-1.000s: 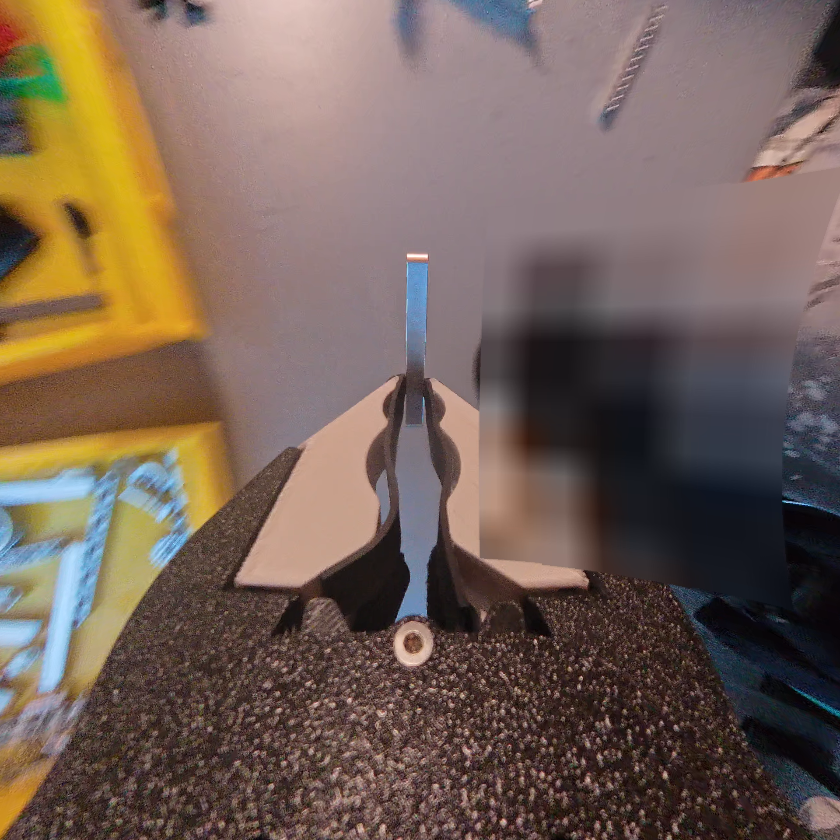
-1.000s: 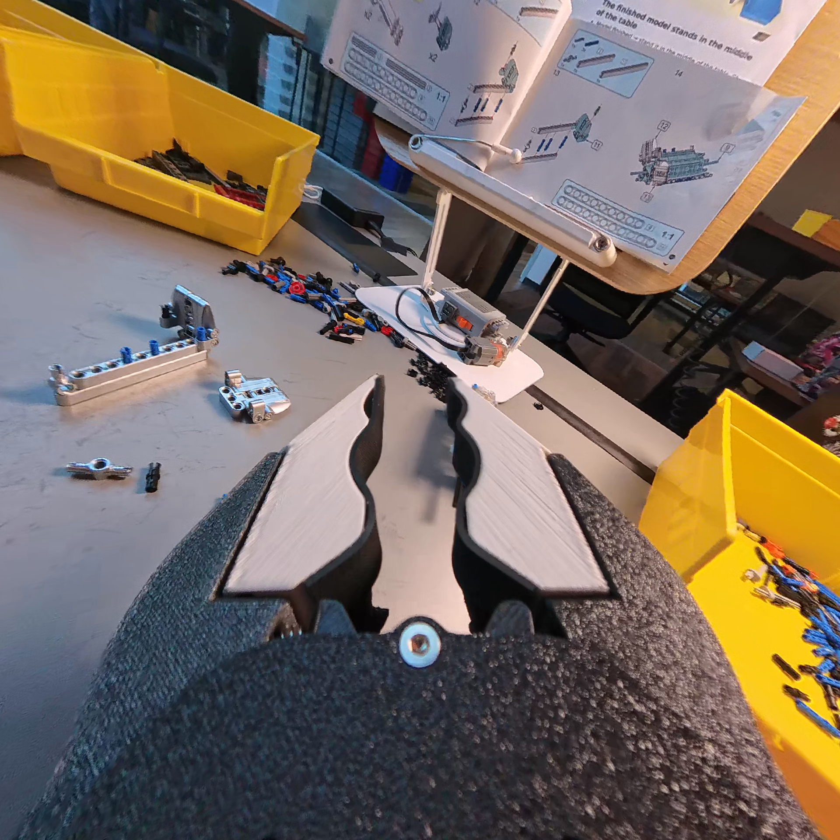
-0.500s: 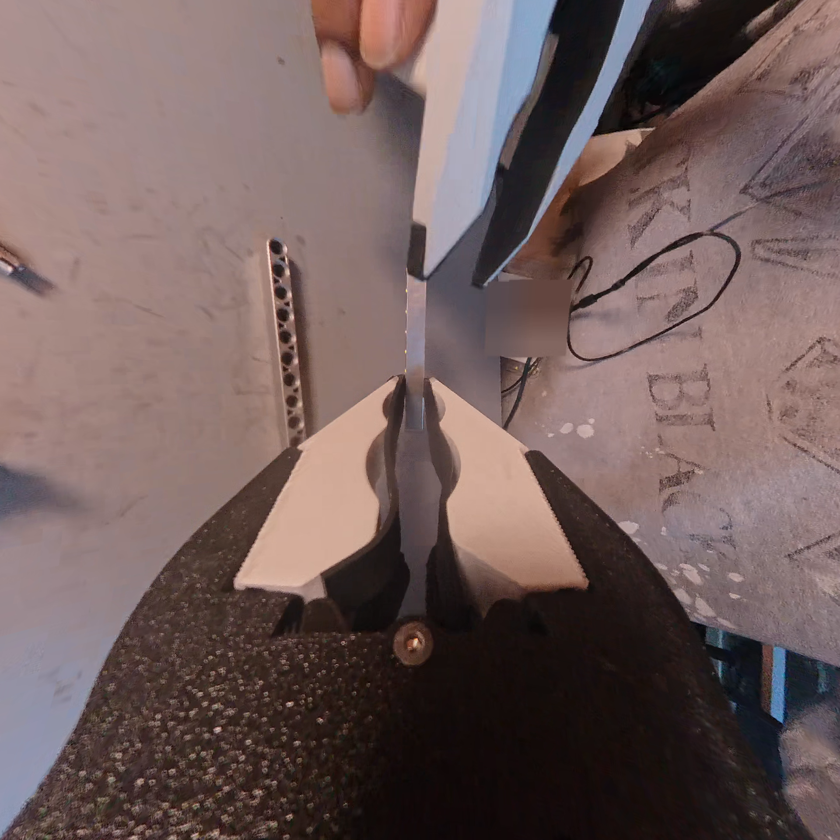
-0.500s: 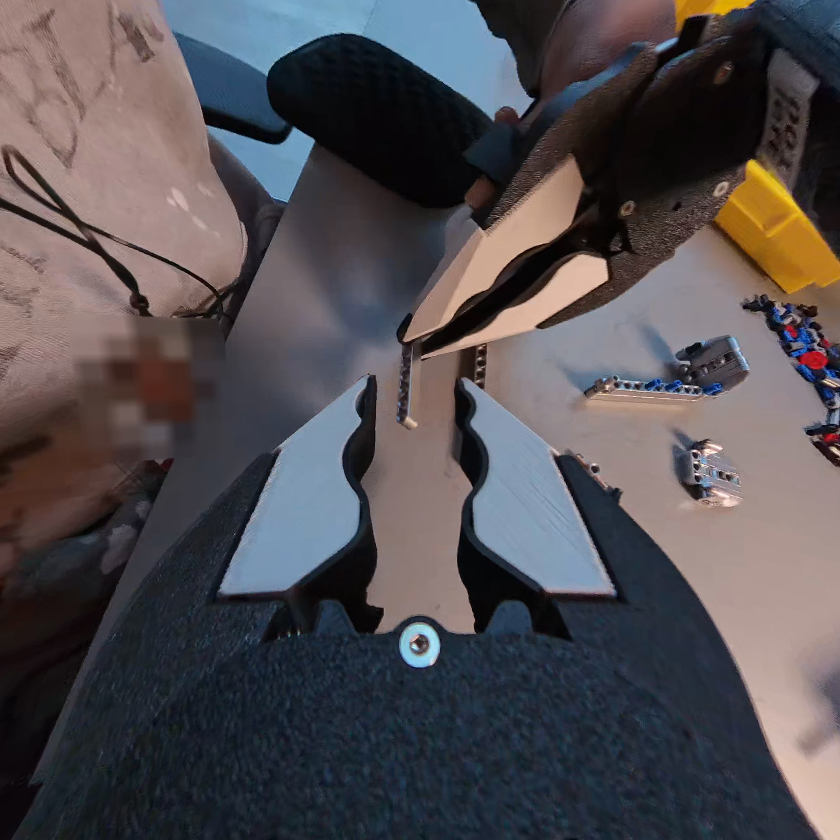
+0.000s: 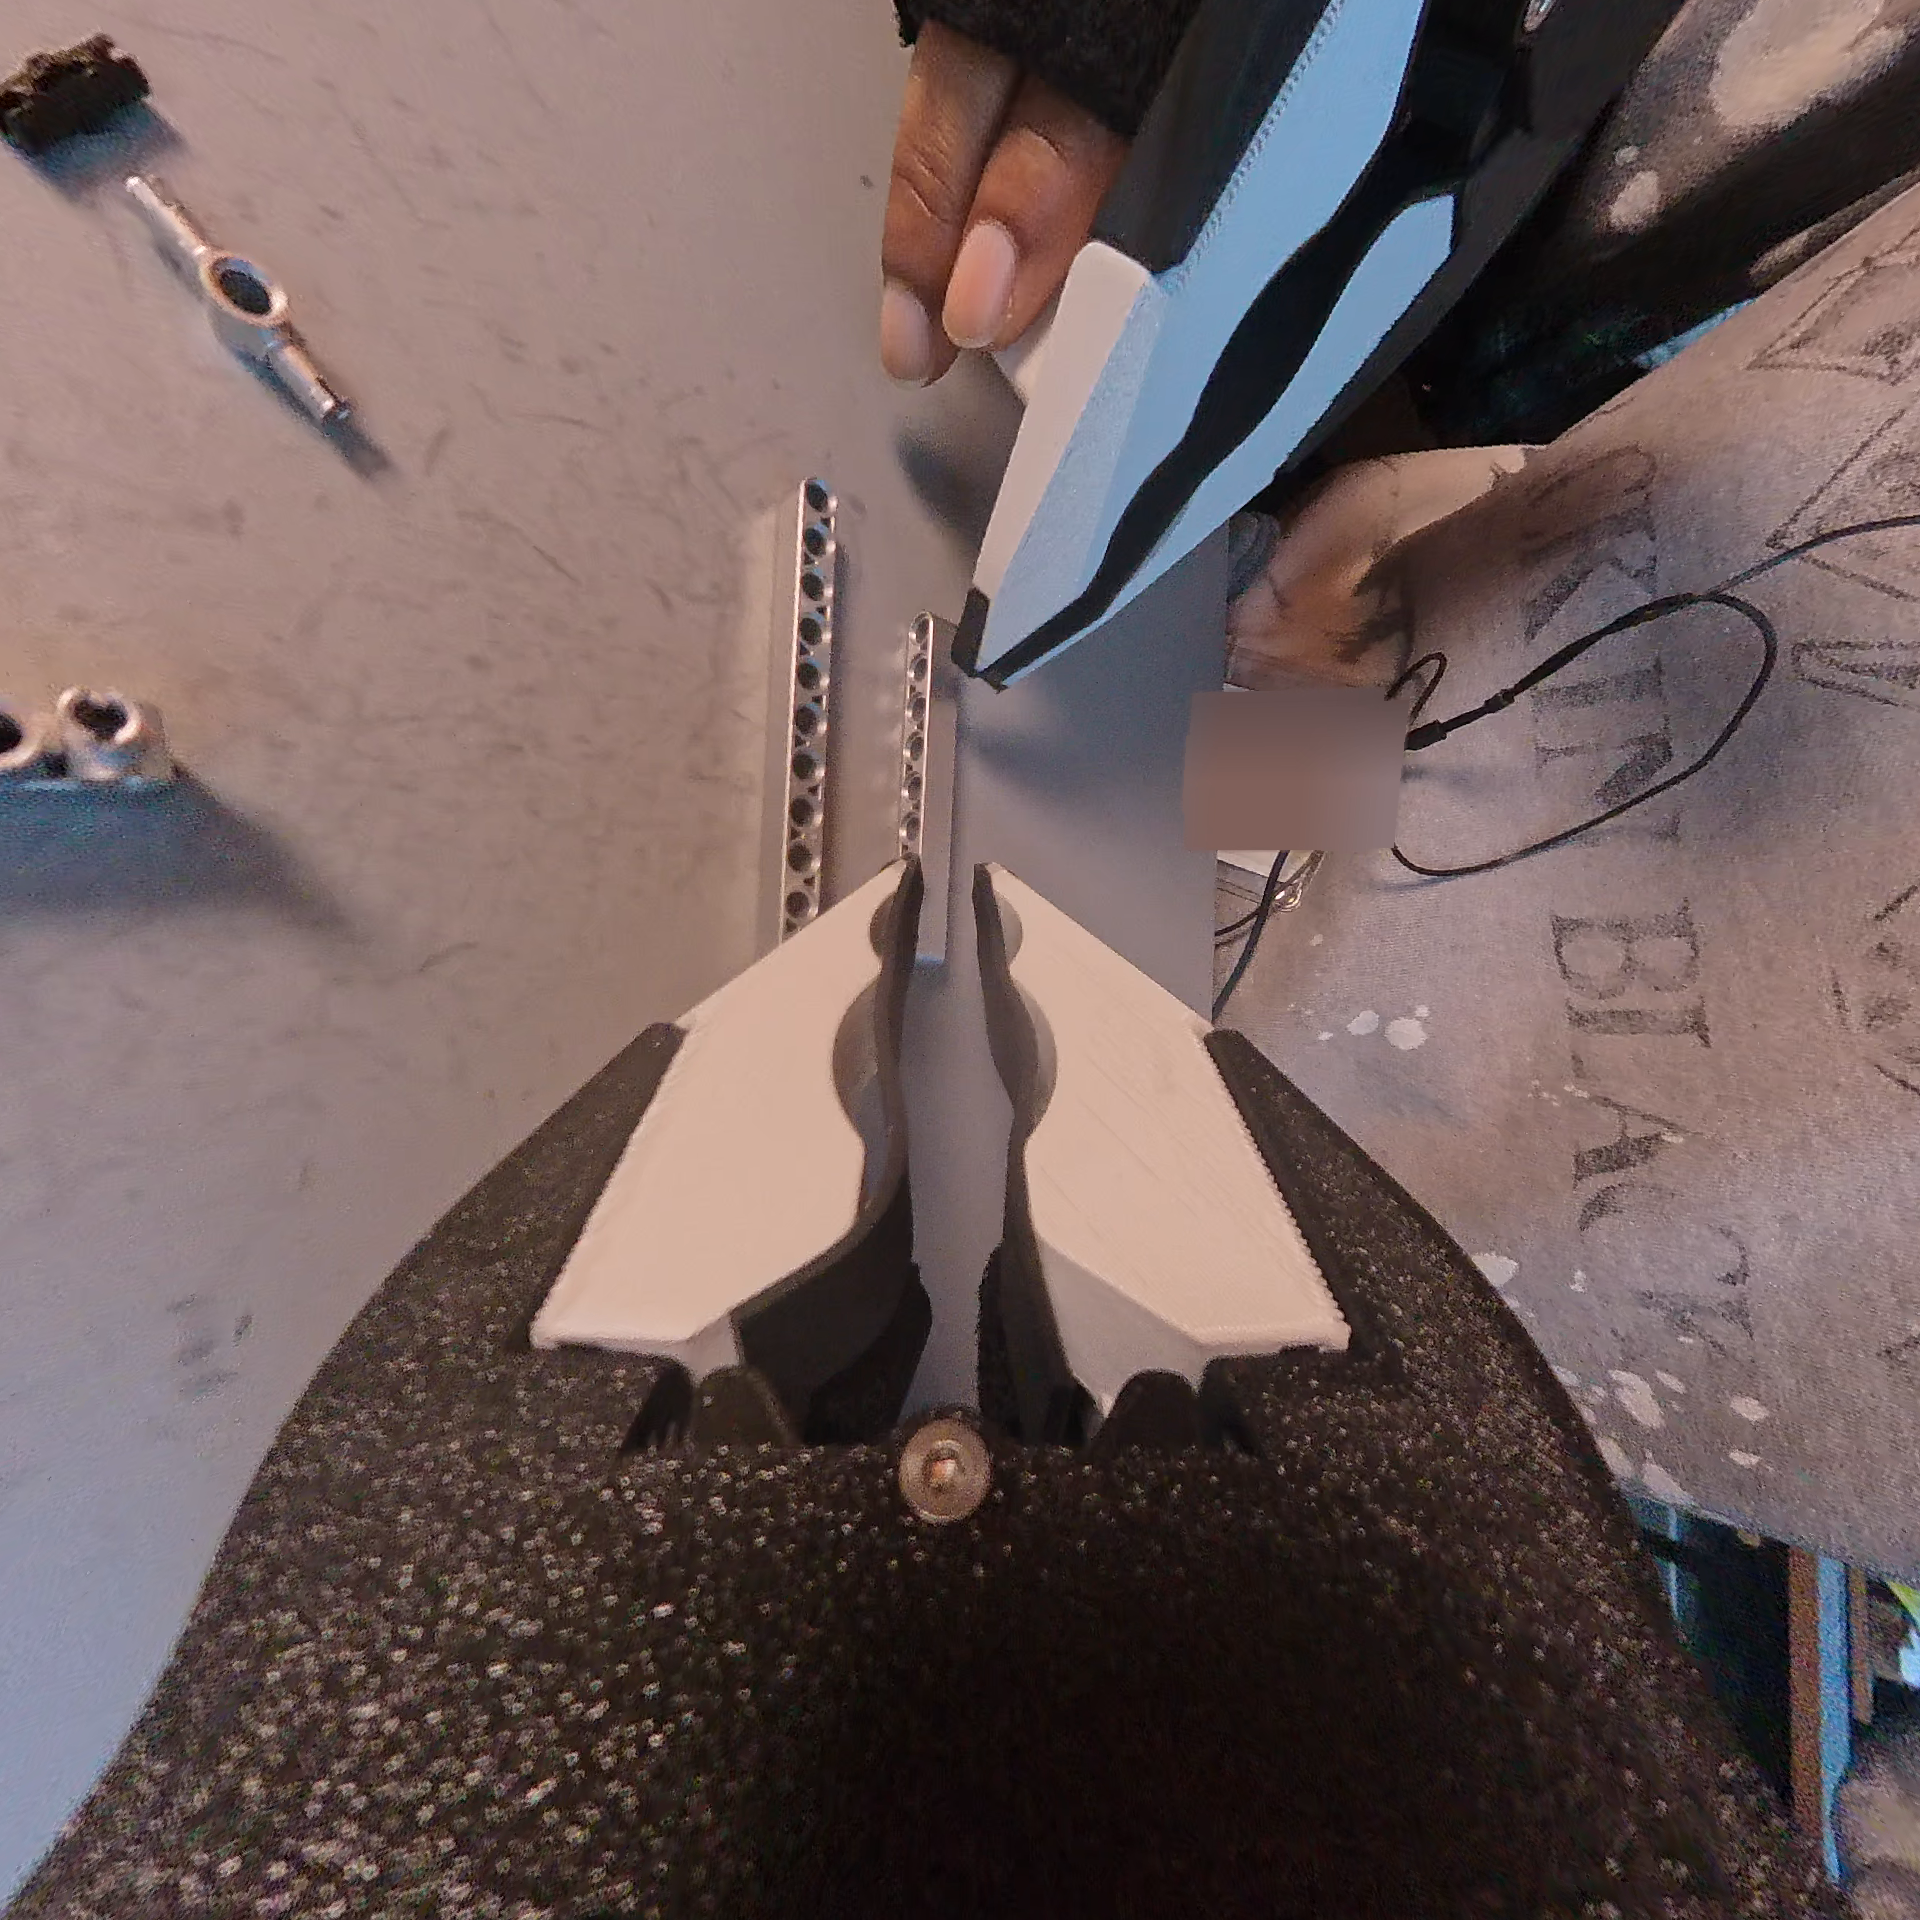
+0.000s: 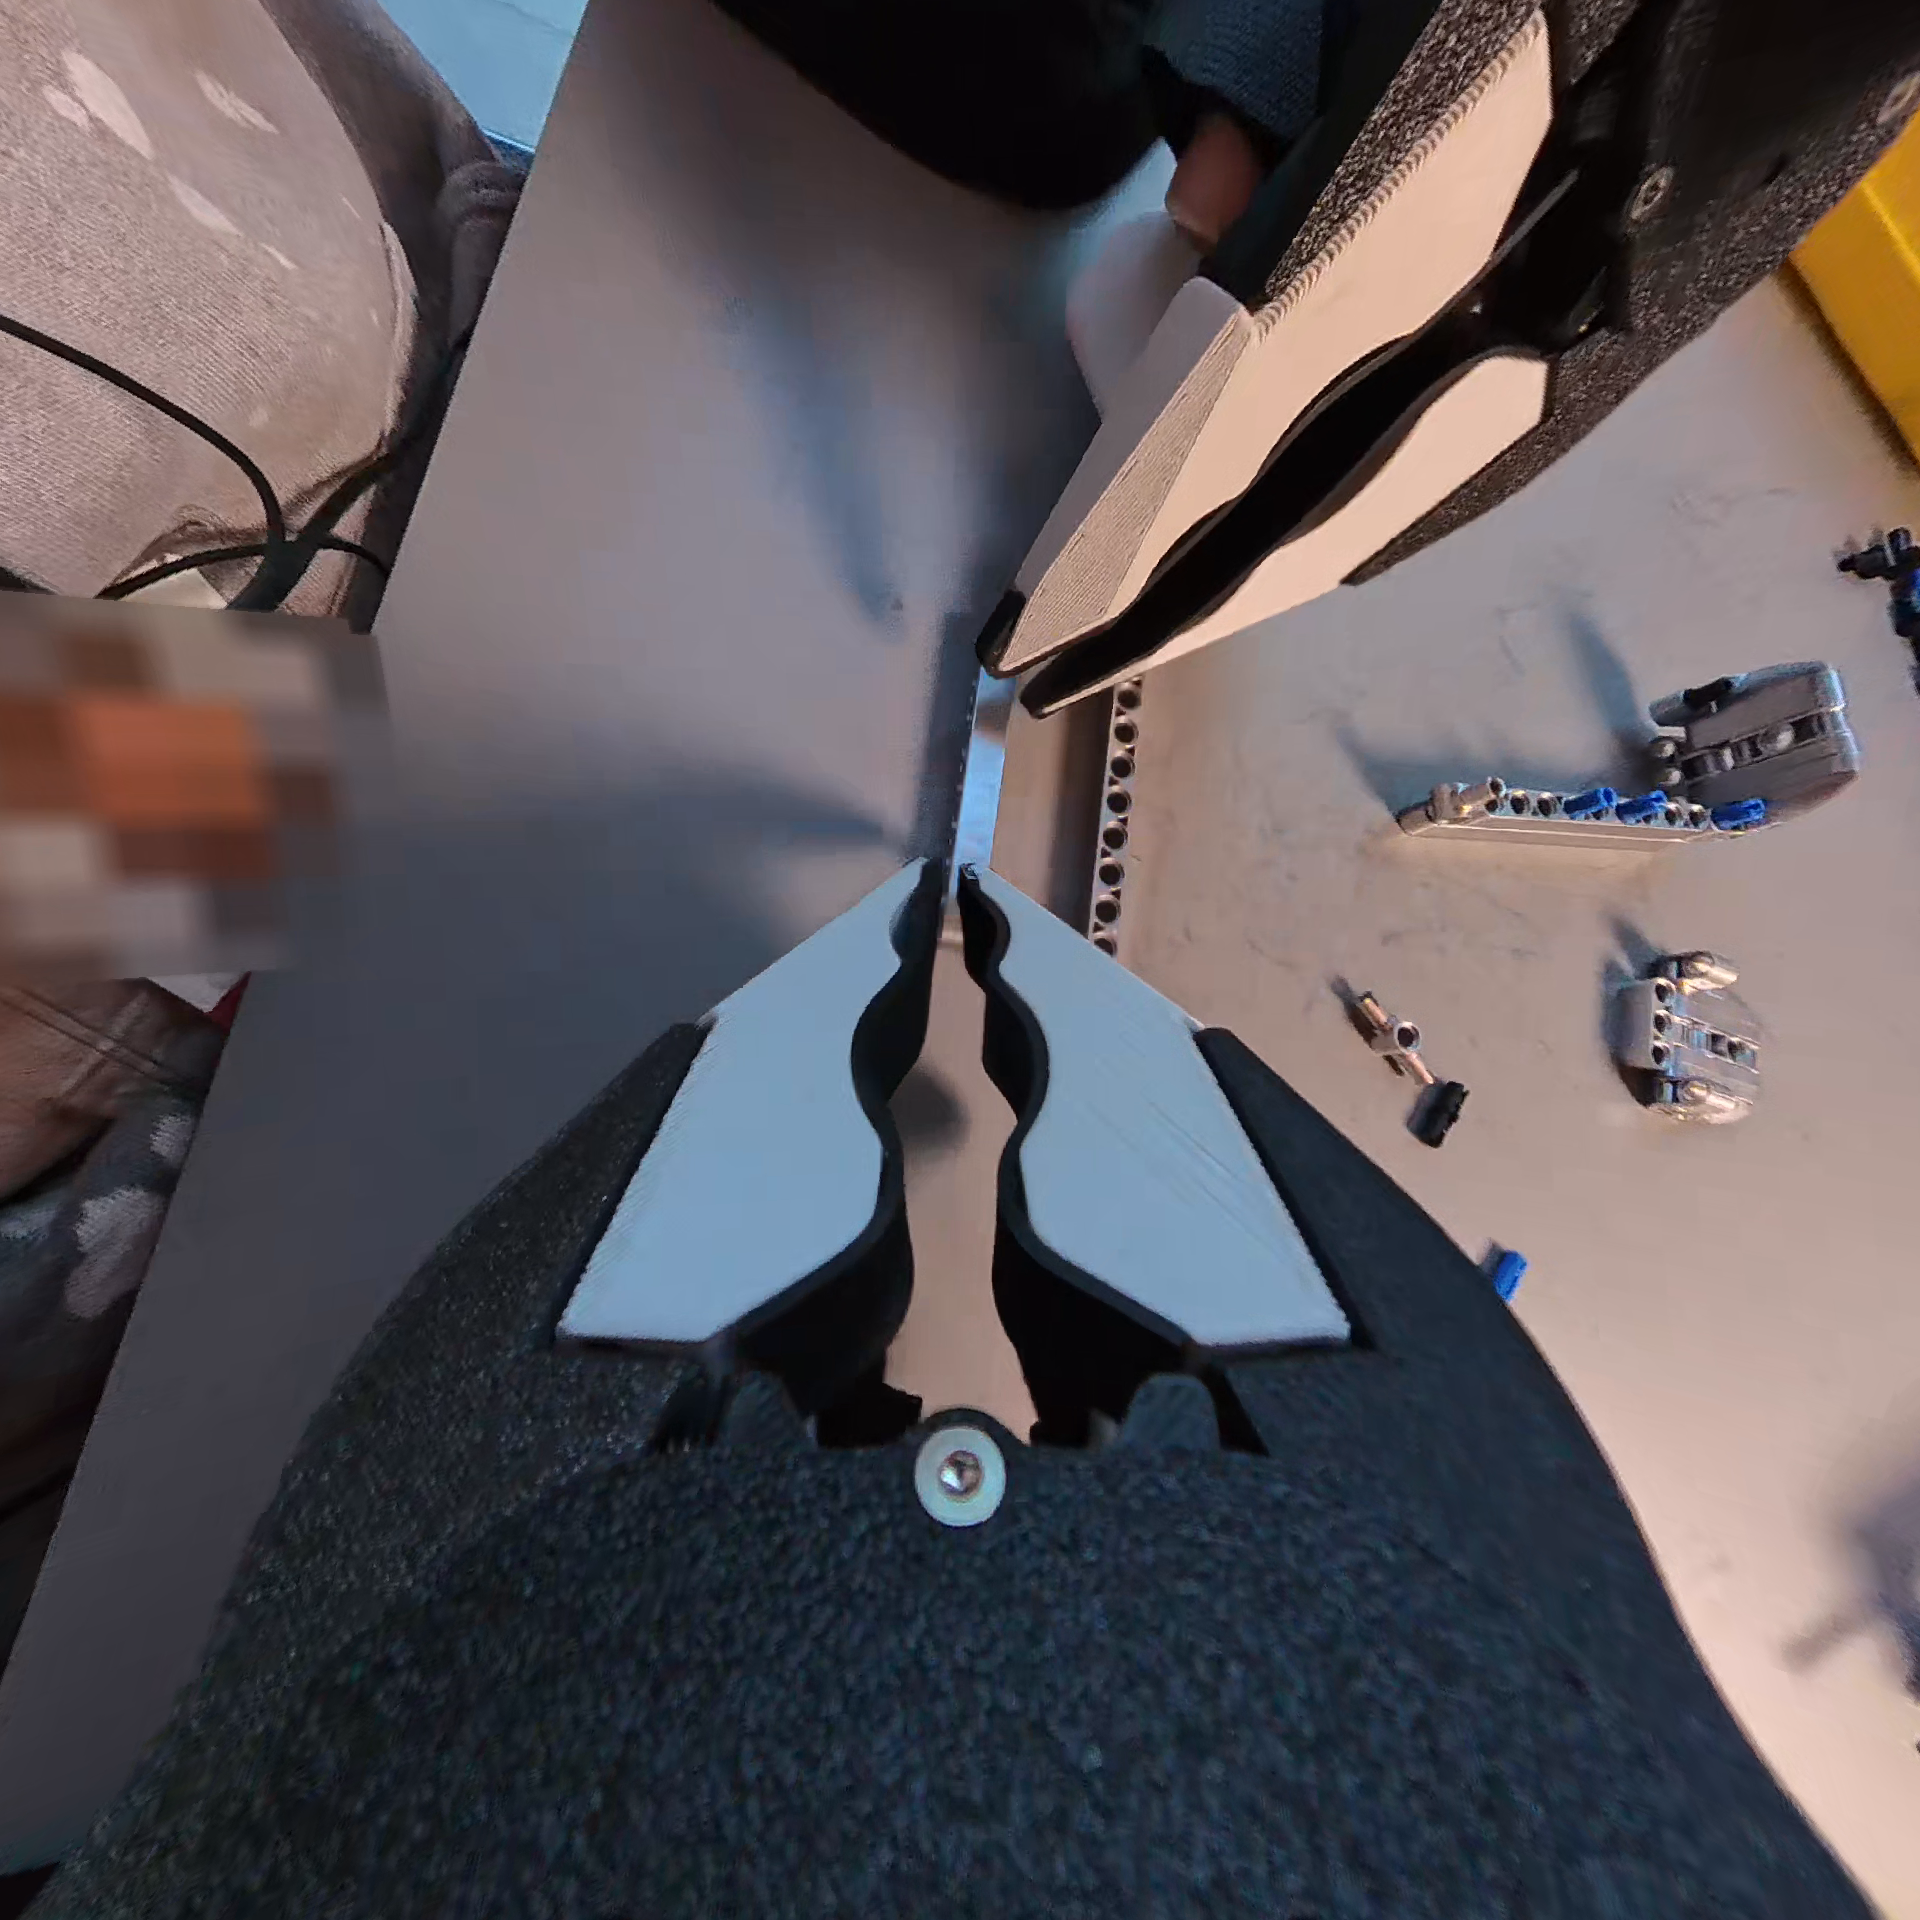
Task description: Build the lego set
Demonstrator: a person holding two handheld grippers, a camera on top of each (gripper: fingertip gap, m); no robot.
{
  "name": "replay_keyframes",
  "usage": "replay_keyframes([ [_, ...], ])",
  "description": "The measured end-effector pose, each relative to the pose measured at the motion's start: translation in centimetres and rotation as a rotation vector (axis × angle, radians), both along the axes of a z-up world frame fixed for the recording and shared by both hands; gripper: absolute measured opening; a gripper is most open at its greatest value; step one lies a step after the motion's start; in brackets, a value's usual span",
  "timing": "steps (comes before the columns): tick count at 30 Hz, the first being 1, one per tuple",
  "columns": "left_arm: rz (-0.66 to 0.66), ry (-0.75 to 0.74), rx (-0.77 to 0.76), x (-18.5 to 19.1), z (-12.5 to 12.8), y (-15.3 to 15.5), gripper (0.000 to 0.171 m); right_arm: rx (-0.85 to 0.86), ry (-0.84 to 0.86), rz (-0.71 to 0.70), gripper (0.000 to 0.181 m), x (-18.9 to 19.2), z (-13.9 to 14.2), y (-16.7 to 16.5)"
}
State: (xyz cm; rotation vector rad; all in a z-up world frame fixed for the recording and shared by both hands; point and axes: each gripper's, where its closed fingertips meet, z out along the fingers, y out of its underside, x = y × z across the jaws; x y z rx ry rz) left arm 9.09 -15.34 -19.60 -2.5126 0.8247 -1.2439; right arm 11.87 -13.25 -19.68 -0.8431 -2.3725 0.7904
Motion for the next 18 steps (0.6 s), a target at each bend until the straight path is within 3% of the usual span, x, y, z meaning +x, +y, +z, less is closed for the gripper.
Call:
replay_keyframes([
  [4,0.06,0.071,0.106,-1.6,0.1,0.1,0.011,0.005,-0.008,-0.007,0.016,-0.5,0.2,-0.2],
  [11,0.037,0.225,0.42,-1.7,0.6,-1.4,0.012,-0.035,-0.112,-0.02,0.009,-0.5,-1.0,-0.4],
  [18,0.033,0.373,0.622,-1.0,-0.8,-1.0,0.015,-0.154,-0.2,-0.063,0.01,-1.0,-0.8,0.1],
])
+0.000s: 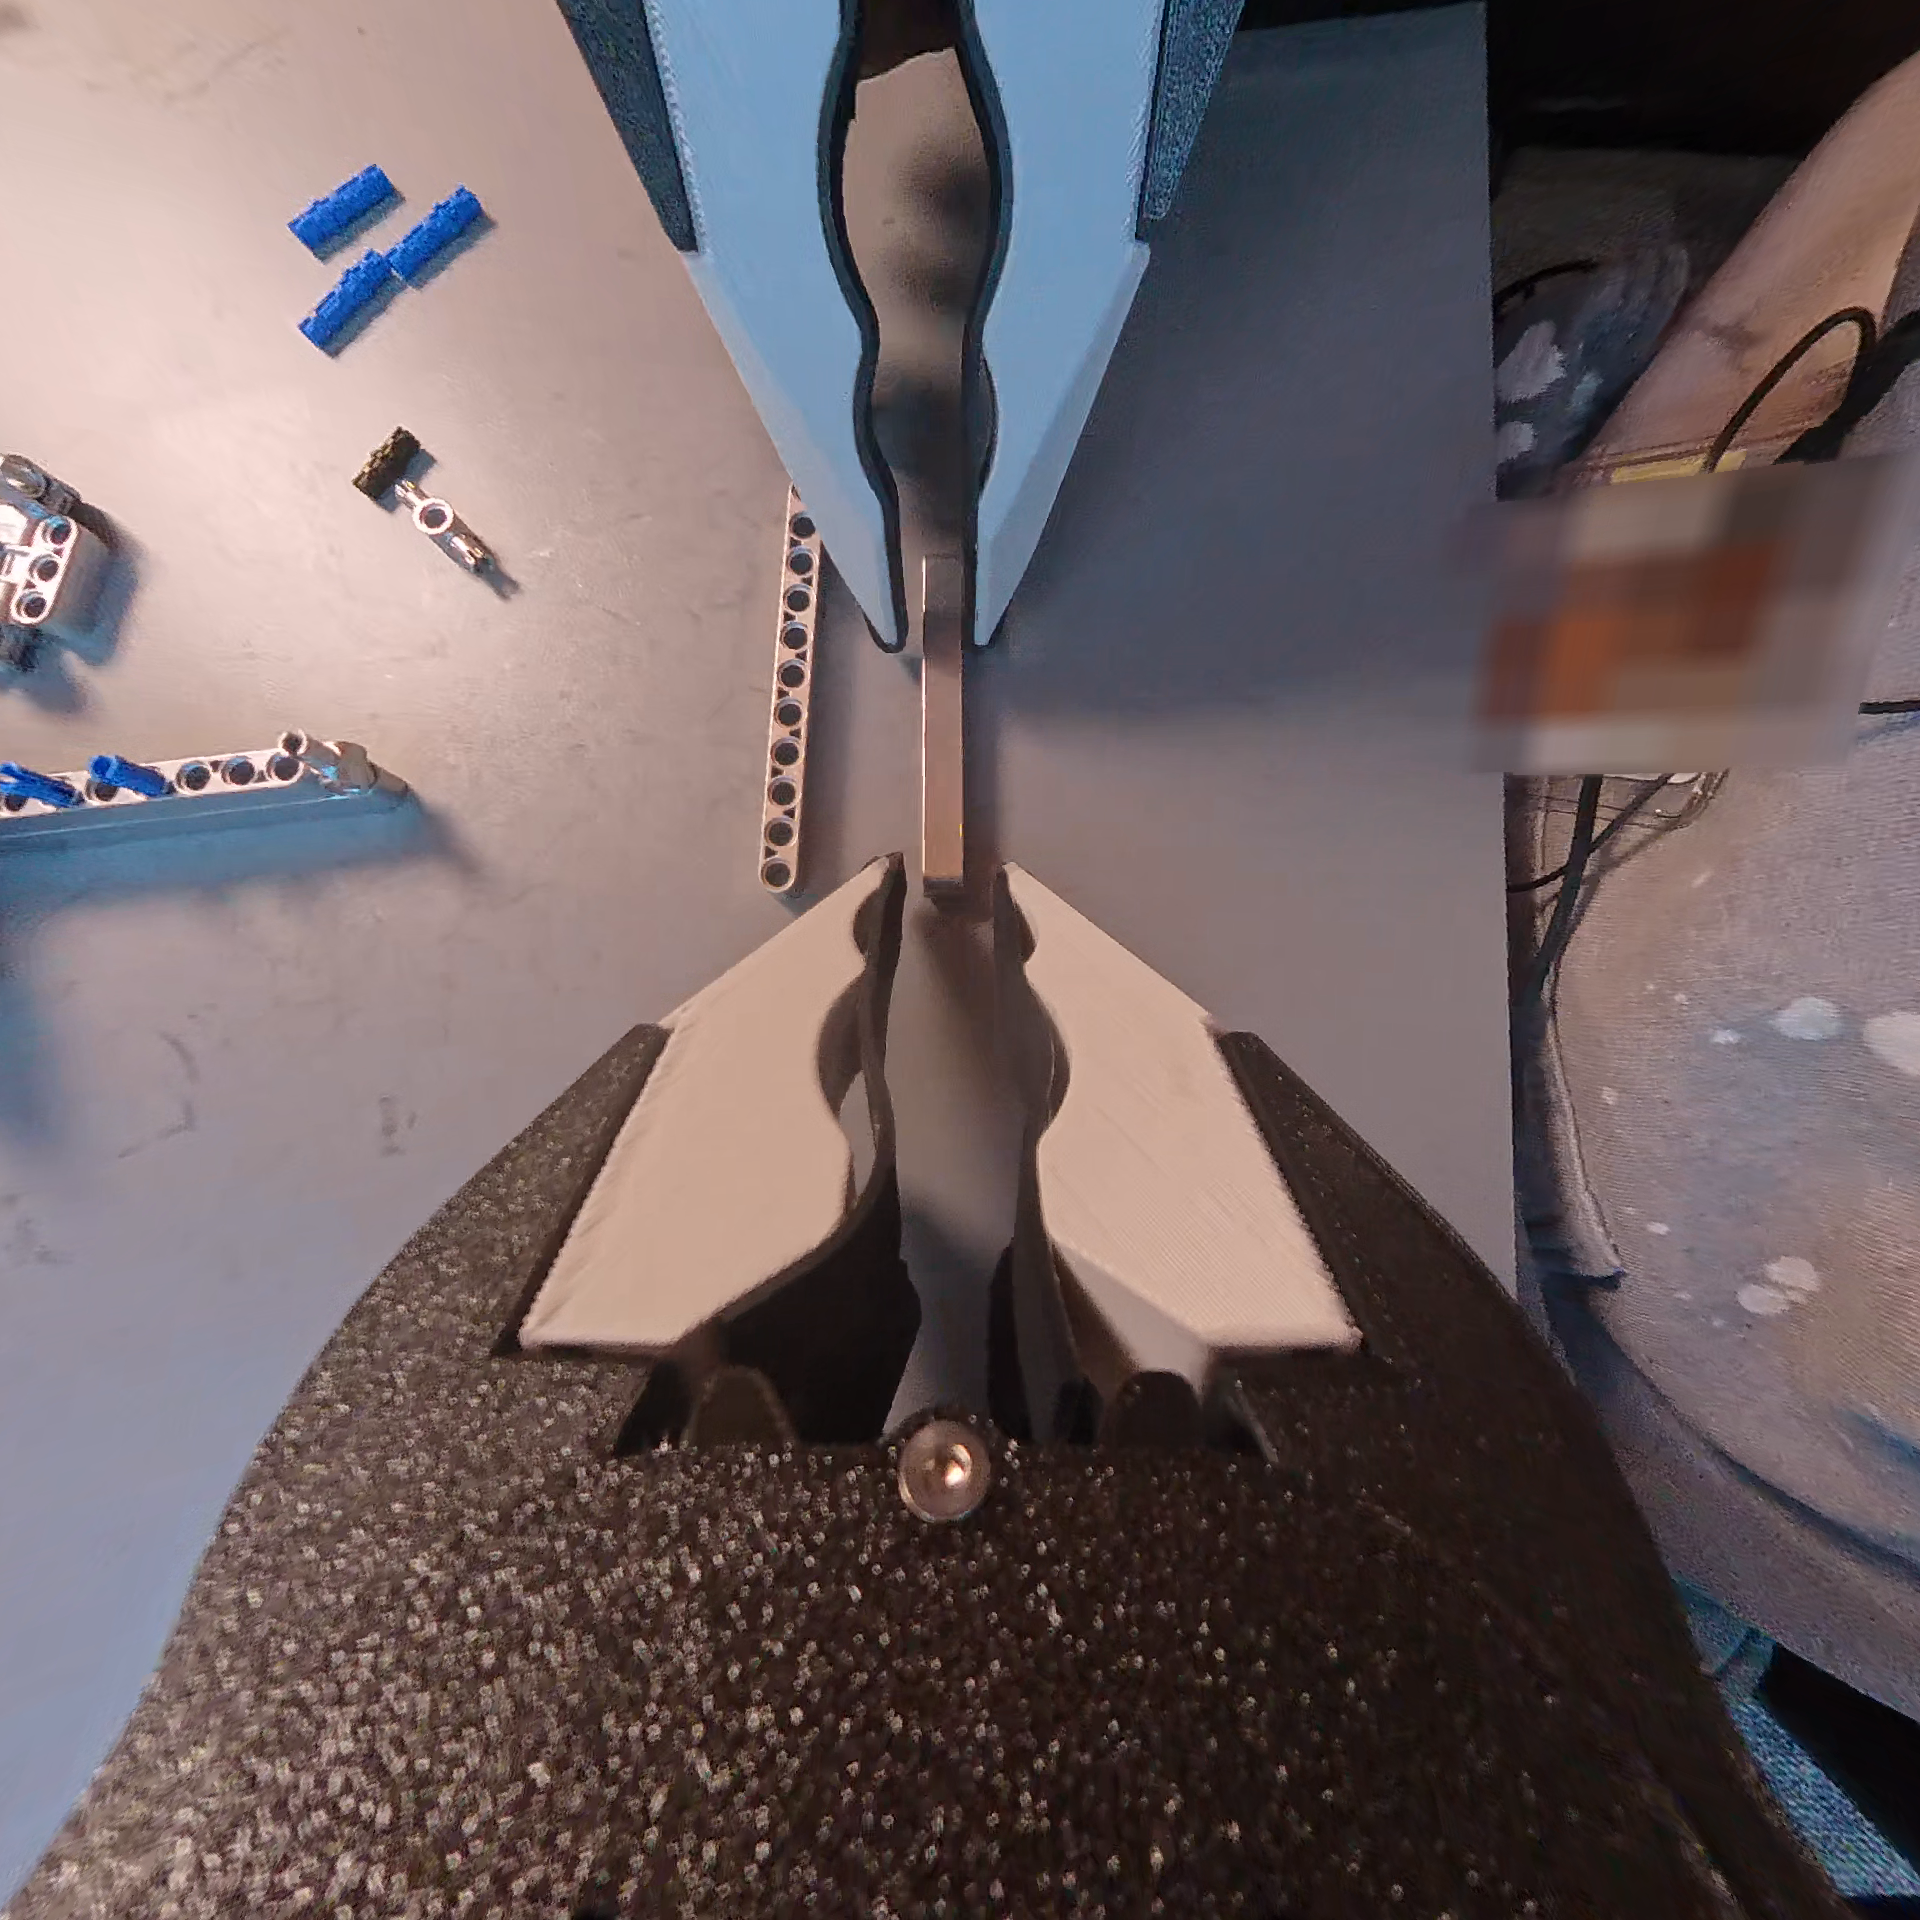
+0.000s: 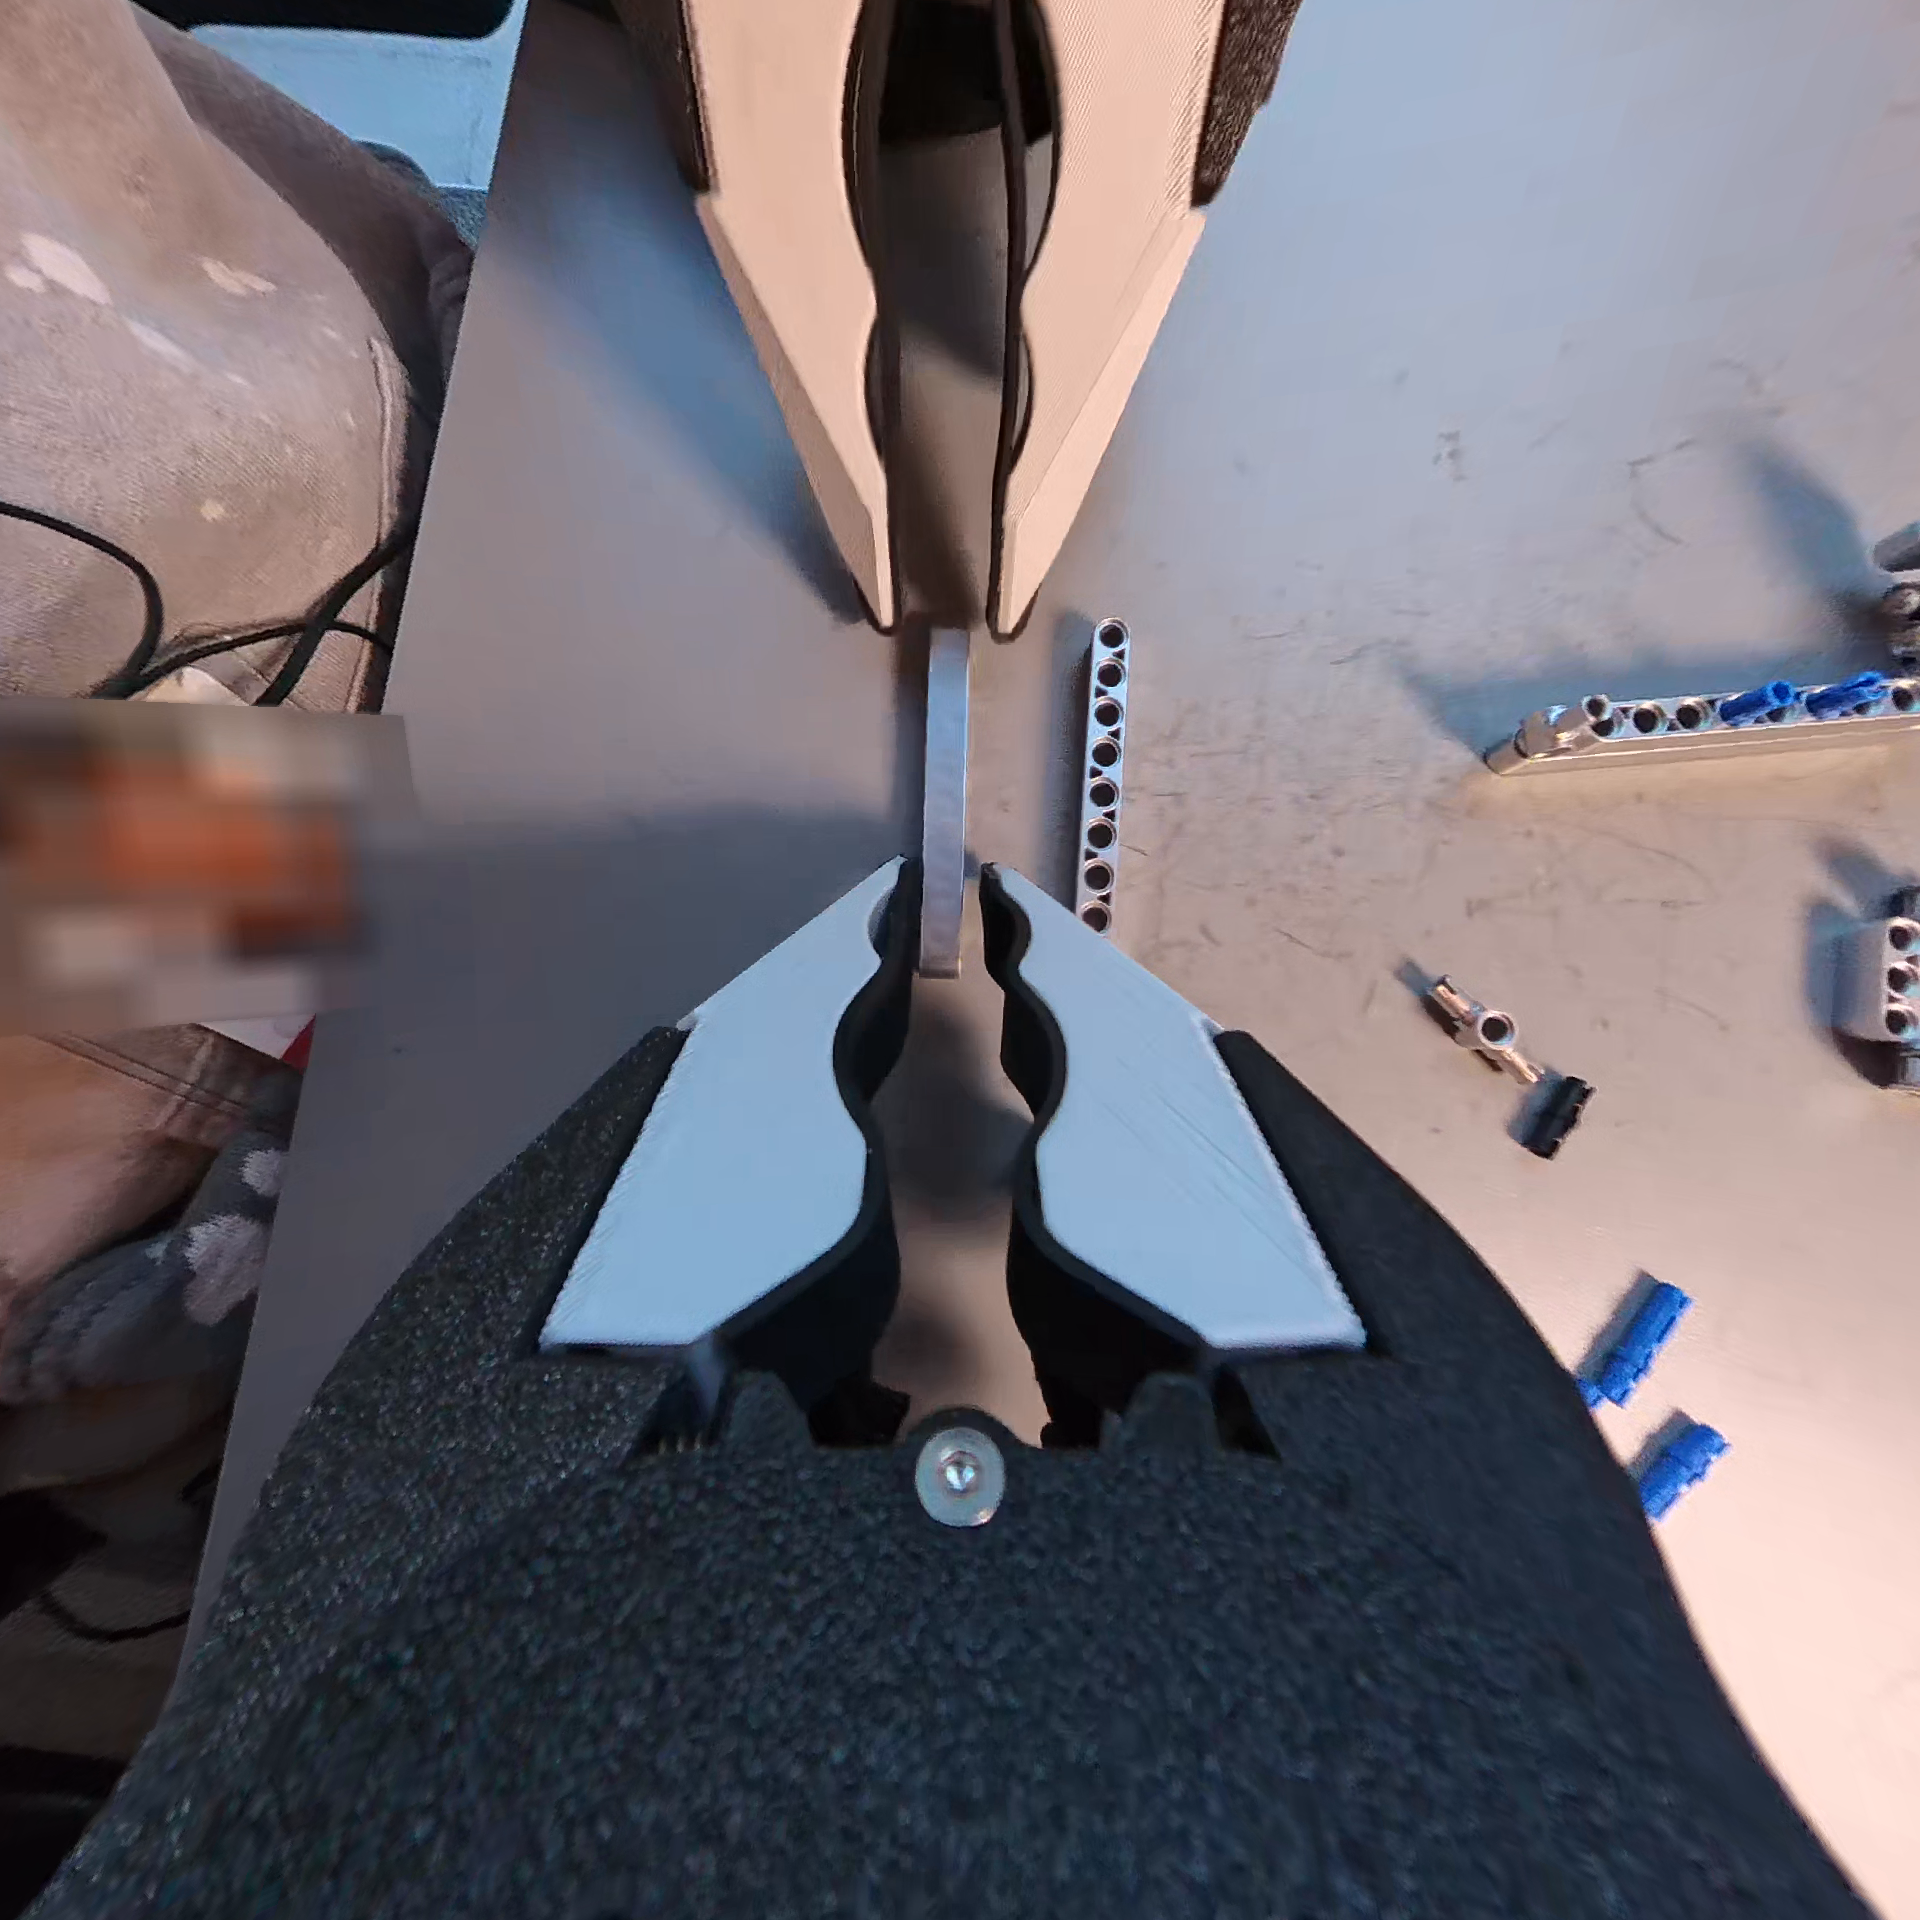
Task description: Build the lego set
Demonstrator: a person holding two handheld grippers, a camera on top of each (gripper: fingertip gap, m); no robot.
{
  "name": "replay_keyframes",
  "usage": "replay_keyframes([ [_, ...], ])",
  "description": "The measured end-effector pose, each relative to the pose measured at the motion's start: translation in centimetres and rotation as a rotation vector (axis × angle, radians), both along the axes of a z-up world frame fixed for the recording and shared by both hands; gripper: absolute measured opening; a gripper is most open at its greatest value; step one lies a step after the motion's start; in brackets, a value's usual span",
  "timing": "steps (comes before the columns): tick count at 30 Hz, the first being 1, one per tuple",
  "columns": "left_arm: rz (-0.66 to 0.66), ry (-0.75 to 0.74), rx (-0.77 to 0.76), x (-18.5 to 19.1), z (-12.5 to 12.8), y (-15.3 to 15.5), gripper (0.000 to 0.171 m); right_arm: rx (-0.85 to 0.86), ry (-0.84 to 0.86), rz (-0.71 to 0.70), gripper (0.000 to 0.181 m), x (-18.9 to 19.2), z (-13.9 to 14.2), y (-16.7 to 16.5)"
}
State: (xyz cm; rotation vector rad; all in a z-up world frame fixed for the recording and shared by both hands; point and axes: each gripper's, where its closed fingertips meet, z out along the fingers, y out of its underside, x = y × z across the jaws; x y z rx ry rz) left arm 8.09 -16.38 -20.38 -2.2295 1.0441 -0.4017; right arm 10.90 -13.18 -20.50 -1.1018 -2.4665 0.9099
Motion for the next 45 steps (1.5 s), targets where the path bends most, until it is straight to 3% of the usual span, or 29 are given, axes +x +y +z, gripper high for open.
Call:
replay_keyframes([
  [6,0.016,-0.044,-0.069,0.0,-0.4,0.4,0.006,0.066,0.15,0.088,0.012,0.2,1.5,-1.0],
  [10,0.026,-0.138,-0.175,0.1,-0.3,0.3,0.006,0.123,0.124,0.071,0.013,0.4,0.3,-0.5],
  [14,0.043,-0.188,-0.237,-0.1,-0.2,0.5,0.006,0.064,0.097,0.035,0.009,0.0,0.4,-0.3],
  [21,0.039,-0.168,-0.103,-0.8,1.6,0.7,0.01,-0.021,0.01,-0.03,0.004,-0.7,0.5,0.3],
  [24,0.037,-0.105,-0.048,-0.8,1.0,0.7,0.011,-0.039,-0.016,-0.036,0.005,-0.9,0.5,0.3],
  [31,0.043,-0.021,-0.043,-1.2,-0.4,1.1,0.014,-0.046,-0.043,-0.04,0.009,-0.8,0.5,0.3],
  [36,0.04,-0.045,-0.079,-1.2,-0.5,1.2,0.008,-0.029,-0.012,-0.037,0.011,-0.8,0.5,0.3],
  [42,0.037,-0.073,-0.039,-1.5,1.0,1.3,0.012,-0.069,-0.034,-0.098,0.01,-1.0,0.5,0.6],
  [45,0.025,-0.036,-0.024,-1.2,0.3,1.2,0.014,-0.078,-0.043,-0.131,0.011,-1.5,0.5,1.0],
])
